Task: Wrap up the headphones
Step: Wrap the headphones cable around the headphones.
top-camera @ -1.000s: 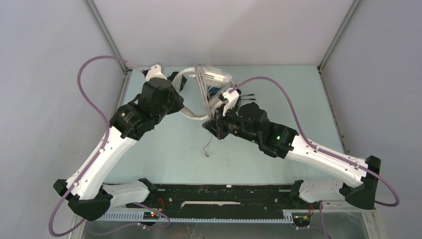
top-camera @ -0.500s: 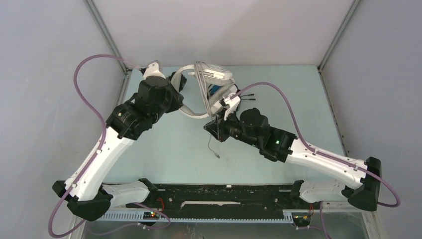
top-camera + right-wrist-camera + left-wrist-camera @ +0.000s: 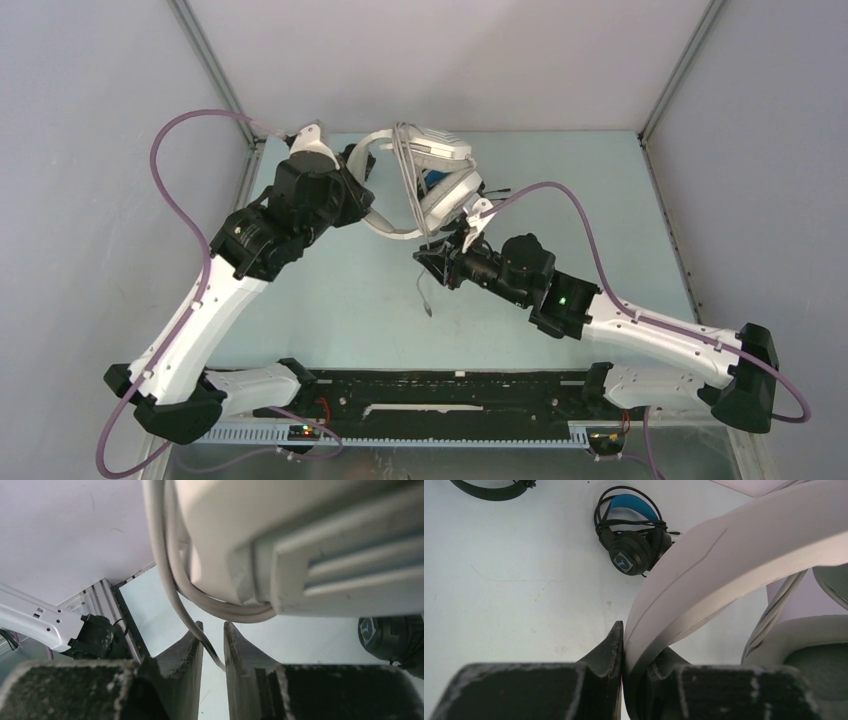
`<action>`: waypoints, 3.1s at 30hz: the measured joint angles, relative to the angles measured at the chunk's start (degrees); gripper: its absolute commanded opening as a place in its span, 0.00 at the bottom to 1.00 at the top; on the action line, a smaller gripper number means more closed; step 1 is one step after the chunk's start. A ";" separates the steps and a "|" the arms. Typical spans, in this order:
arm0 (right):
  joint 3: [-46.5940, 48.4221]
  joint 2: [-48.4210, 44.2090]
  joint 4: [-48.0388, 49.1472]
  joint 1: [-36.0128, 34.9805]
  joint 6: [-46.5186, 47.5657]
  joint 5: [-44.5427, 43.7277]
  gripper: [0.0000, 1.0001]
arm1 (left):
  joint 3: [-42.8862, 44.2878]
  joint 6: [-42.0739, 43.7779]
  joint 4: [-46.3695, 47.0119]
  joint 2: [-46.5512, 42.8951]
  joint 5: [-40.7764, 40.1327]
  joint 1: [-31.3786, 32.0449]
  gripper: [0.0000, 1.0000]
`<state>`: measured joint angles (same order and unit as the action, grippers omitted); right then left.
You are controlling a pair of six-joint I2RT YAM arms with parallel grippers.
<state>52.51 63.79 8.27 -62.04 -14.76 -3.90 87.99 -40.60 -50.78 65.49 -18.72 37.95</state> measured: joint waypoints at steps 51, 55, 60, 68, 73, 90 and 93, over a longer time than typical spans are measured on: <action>-23.56 10.19 36.39 -0.07 4.17 2.27 0.50 | 2.89 -2.47 1.79 -0.76 6.71 -0.09 0.00; -24.74 11.98 38.97 -0.15 5.84 2.69 0.49 | 2.91 -2.49 1.79 -0.76 7.06 -0.09 0.00; -26.64 14.21 43.34 -0.15 7.50 2.99 0.46 | 2.91 -2.49 1.79 -0.76 7.10 -0.11 0.00; -29.20 15.96 45.79 -0.22 8.76 3.23 0.40 | 4.24 -2.49 1.81 -0.52 7.17 -0.09 0.00; -32.35 16.00 48.24 -0.42 8.85 3.06 0.23 | 4.48 -2.49 1.79 -0.52 7.39 -0.11 0.00; -34.82 13.22 49.77 6.71 7.63 4.24 0.00 | 4.48 9.46 1.29 -1.18 21.73 -0.11 0.00; -34.82 9.70 46.71 11.23 5.75 5.75 0.00 | 4.63 15.61 -1.31 -1.81 24.68 -0.11 0.00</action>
<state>17.69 73.49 54.98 -50.81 -9.02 1.85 92.62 -24.99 -52.10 63.68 5.96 37.85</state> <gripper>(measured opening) 0.088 0.168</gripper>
